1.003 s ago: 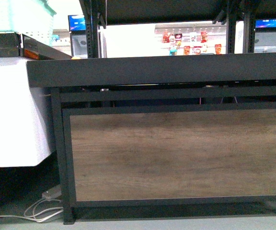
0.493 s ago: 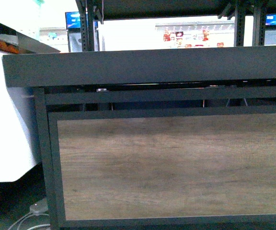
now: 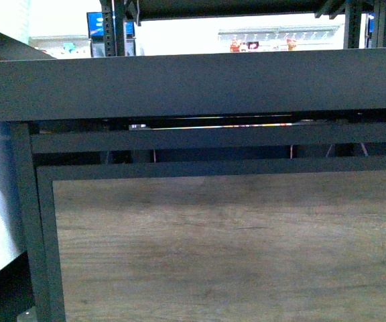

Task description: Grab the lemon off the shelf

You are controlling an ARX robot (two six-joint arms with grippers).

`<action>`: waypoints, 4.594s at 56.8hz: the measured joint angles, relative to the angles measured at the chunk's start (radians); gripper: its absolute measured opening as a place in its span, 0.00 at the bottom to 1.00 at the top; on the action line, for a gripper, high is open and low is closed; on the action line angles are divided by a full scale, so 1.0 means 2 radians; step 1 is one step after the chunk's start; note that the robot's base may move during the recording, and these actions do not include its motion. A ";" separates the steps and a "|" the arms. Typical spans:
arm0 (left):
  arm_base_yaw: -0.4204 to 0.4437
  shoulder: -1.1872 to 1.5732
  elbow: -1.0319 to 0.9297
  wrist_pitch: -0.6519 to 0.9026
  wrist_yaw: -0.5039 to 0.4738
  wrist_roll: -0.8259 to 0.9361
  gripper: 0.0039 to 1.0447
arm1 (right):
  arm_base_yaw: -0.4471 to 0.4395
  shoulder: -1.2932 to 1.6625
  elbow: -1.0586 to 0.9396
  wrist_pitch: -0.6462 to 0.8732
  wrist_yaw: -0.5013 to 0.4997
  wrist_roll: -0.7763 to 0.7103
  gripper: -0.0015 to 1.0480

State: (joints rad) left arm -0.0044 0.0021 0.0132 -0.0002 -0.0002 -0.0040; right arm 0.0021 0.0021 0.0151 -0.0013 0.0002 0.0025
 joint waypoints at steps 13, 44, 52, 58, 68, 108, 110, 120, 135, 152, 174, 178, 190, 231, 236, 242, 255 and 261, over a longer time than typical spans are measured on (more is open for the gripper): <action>0.000 0.000 0.000 0.000 0.000 0.000 0.93 | 0.000 0.000 0.000 0.000 0.000 0.000 0.93; 0.000 0.000 0.000 0.000 0.000 0.000 0.93 | 0.000 0.000 0.000 0.000 0.000 0.000 0.93; 0.000 0.000 0.000 0.000 0.000 0.000 0.93 | 0.000 0.000 0.000 0.000 0.000 0.000 0.93; 0.000 0.001 0.000 0.000 0.000 0.000 0.93 | 0.000 0.000 0.000 0.000 0.001 0.000 0.93; 0.000 0.001 0.000 0.000 0.000 0.000 0.93 | 0.000 0.000 0.000 0.000 0.000 0.000 0.93; 0.000 0.001 0.000 0.000 0.000 0.000 0.93 | 0.000 0.000 0.000 0.000 0.000 0.000 0.93; 0.000 0.001 0.000 0.000 0.000 0.000 0.93 | 0.000 0.000 0.000 0.000 0.000 0.000 0.93; 0.000 0.001 0.000 0.000 0.000 0.000 0.93 | 0.000 0.000 0.000 0.000 0.000 0.000 0.93; 0.000 0.001 0.000 0.000 0.000 0.000 0.93 | 0.000 0.000 0.000 0.000 -0.001 0.000 0.93; 0.000 0.001 0.000 0.000 0.000 0.000 0.93 | 0.000 0.000 0.000 0.000 0.000 0.000 0.93; 0.000 0.001 0.000 0.000 0.000 0.000 0.93 | 0.000 0.000 0.000 0.000 0.000 0.000 0.93; 0.000 0.001 0.000 0.000 0.000 0.000 0.93 | 0.000 0.000 0.000 0.000 0.000 0.000 0.93; 0.000 0.001 0.000 0.000 0.000 0.000 0.93 | 0.000 0.000 0.000 0.000 -0.001 0.000 0.93; 0.130 0.222 0.128 -0.015 0.135 -0.299 0.93 | 0.000 0.000 0.000 0.000 0.000 0.000 0.93; 0.194 0.319 0.193 -0.012 0.193 -0.362 0.93 | 0.000 0.000 0.000 0.000 0.000 0.000 0.93; 0.262 0.436 0.277 -0.003 0.240 -0.411 0.93 | 0.000 0.000 0.000 0.000 0.000 0.000 0.93; 0.331 0.667 0.475 0.017 0.262 -0.501 0.93 | 0.000 0.000 0.000 0.000 0.000 0.000 0.93; 0.327 0.743 0.541 0.015 0.253 -0.525 0.93 | 0.000 0.000 0.000 0.000 0.000 0.000 0.93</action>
State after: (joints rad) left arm 0.6495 1.4876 1.0954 0.0307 0.5068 -1.0542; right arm 0.0021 0.0025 0.0151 -0.0017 -0.0006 0.0029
